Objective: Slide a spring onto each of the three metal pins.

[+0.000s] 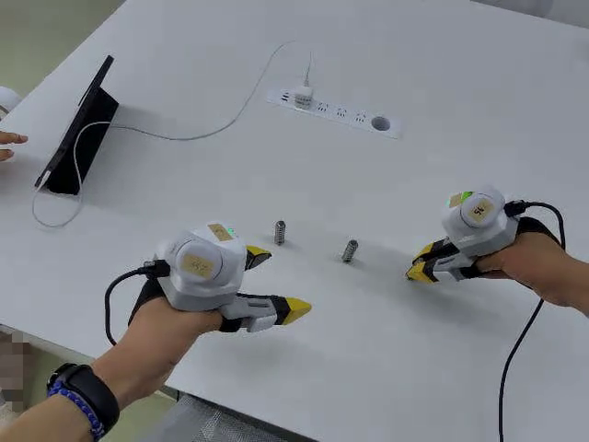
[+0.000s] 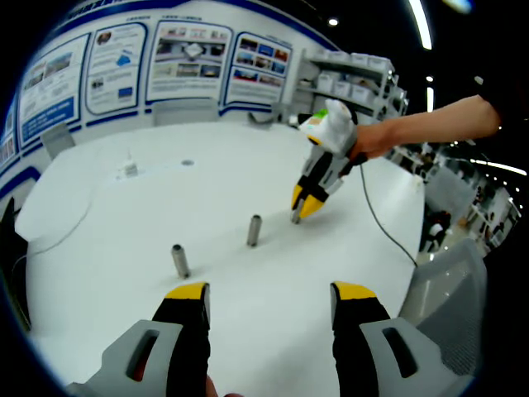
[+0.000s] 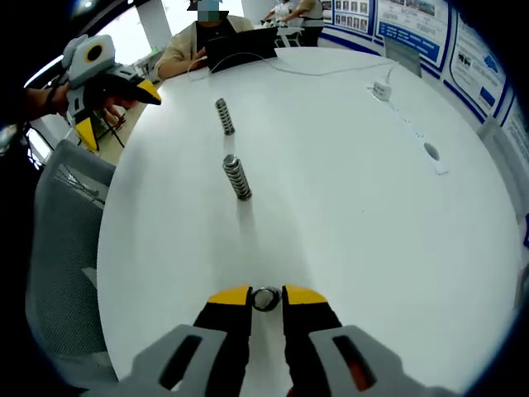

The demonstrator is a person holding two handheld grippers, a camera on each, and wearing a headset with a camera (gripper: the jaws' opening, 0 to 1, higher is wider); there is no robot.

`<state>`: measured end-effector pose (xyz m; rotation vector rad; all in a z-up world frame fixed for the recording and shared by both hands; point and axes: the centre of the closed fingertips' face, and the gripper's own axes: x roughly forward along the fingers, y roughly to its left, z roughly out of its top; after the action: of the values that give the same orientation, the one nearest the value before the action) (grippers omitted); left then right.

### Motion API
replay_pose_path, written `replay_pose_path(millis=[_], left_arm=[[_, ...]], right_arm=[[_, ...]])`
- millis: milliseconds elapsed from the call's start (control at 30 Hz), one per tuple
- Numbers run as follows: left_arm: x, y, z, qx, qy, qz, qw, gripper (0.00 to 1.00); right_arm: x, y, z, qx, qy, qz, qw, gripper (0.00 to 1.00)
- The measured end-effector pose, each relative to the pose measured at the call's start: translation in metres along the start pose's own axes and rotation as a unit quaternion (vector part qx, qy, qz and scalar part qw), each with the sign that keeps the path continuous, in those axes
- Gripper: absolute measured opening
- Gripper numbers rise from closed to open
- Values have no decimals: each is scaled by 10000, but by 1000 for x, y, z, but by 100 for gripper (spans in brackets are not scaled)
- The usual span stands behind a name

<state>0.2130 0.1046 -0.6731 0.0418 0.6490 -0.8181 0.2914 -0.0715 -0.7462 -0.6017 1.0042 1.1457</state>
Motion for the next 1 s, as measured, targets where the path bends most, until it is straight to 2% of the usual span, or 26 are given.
replay_pose_path(millis=[300, 600, 767, 933, 1000], left_arm=[[0, 0, 0, -9, -22, -19, 10000, 60], [-3, 4, -3, -44, -26, -12, 10000, 61], [-5, 8, -3, -63, -37, 1, 10000, 62], [-7, 13, -3, -100, -65, 31, 9999, 62], [-7, 15, -3, -103, -66, 39, 9999, 63]], right_arm=[[-7, 2, -8, 65, -67, -135, 9999, 30], [-15, 0, -14, 669, -497, -378, 9958, 43], [-19, 4, -15, 1141, -908, -518, 9880, 50], [-24, 10, -15, 1641, -1373, -711, 9742, 55], [-26, 13, -17, 1724, -1444, -726, 9717, 56]])
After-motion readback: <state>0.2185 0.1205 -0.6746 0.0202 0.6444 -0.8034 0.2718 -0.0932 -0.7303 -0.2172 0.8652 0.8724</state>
